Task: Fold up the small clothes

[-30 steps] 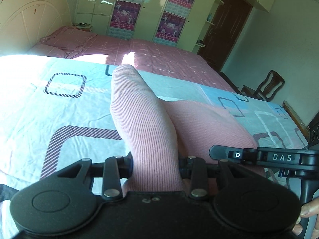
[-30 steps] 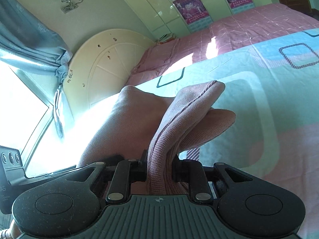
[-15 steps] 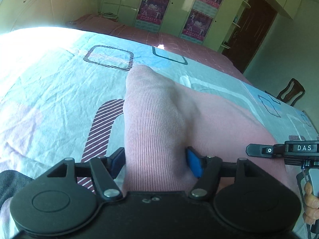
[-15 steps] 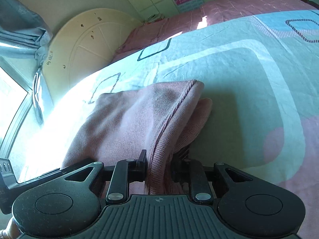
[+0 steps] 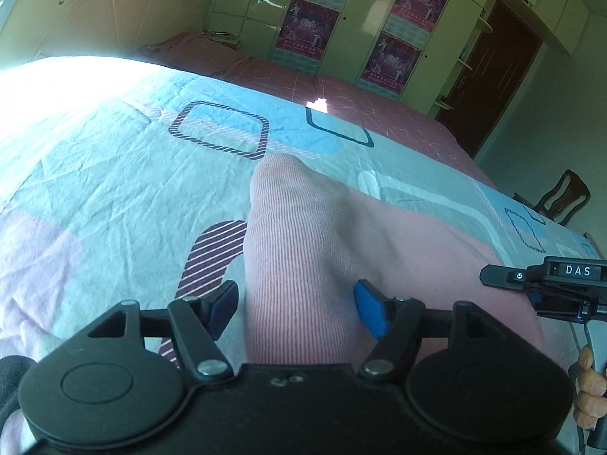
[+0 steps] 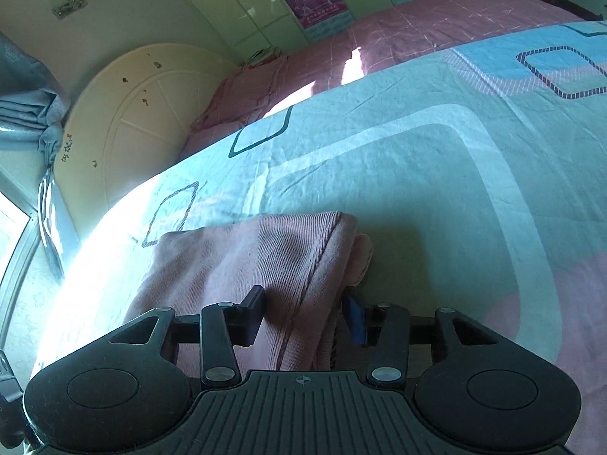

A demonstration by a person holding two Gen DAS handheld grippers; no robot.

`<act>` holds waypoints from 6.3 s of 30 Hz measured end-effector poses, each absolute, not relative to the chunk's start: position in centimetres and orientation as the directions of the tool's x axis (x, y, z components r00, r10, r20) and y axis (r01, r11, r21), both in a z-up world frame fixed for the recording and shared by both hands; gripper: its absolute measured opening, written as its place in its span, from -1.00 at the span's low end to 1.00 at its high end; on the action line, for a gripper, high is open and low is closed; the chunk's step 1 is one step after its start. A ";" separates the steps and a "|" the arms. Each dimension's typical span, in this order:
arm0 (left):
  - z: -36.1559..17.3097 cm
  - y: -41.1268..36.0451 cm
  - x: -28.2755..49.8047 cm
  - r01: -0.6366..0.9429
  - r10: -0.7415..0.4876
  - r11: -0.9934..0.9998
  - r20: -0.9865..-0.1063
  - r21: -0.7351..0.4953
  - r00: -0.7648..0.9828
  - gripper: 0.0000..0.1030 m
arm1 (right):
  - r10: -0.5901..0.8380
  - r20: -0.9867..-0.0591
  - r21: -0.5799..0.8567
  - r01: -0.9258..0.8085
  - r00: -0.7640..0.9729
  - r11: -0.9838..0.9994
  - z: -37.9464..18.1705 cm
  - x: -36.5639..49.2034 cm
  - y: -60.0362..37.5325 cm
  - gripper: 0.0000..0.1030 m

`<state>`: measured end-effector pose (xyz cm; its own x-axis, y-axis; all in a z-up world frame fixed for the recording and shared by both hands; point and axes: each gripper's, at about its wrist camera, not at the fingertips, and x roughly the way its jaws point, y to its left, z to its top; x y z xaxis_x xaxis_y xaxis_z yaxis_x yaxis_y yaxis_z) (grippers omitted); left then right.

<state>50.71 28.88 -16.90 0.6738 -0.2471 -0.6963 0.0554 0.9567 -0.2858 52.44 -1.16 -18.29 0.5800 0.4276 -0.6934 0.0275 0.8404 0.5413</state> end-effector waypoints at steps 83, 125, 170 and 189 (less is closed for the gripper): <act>-2.4 21.0 22.0 -0.042 0.085 0.996 -0.650 0.081 0.756 0.98 | 0.253 -0.730 0.183 -0.175 0.636 0.968 -6.2 17.6 1.6 0.54; 5.6 21.3 3.5 -0.076 0.078 0.997 -0.592 0.028 0.802 0.99 | 0.168 -0.498 0.171 -0.094 0.851 0.981 5.9 -0.7 0.4 0.99; 5.8 21.7 4.2 -0.092 0.090 0.995 -0.594 0.027 0.800 0.99 | 0.191 -0.500 0.194 -0.106 0.844 0.975 5.9 -0.3 0.6 0.99; 5.3 21.3 5.1 -0.090 0.087 0.996 -0.609 0.026 0.788 0.99 | 0.201 -0.519 0.200 -0.110 0.831 0.974 5.2 1.2 0.6 0.99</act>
